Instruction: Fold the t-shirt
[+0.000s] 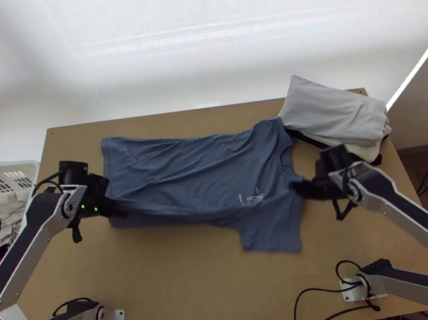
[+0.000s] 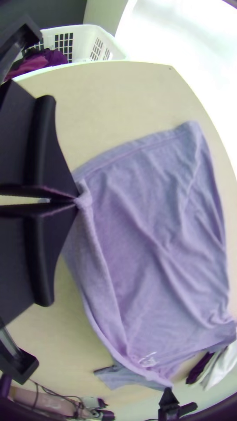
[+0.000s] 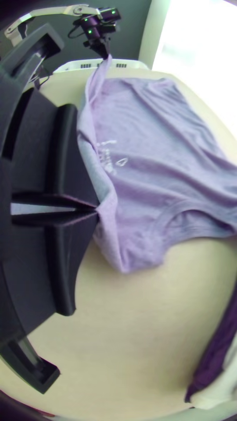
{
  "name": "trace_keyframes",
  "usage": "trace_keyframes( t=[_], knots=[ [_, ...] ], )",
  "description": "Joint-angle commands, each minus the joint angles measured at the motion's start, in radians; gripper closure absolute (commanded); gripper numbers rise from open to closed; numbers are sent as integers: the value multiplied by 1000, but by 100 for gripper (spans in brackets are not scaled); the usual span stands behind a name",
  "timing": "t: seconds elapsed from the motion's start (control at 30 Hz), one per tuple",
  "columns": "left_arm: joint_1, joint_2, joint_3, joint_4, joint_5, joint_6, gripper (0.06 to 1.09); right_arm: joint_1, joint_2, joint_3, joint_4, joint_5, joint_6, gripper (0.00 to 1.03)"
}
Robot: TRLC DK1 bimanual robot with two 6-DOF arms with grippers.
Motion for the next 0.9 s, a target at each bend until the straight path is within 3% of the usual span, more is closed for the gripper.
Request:
trace_keyframes(
  t=[0.0,0.43,0.87],
  knots=[
    [35,10,67,33,6,-112,104,-39,-26,140,27,9,-42,100],
    [93,111,419,32,-48,-244,104,-43,83,526,84,70,-88,100],
    [101,53,471,-77,-48,-241,104,-40,40,554,37,76,-109,100]
  ],
)
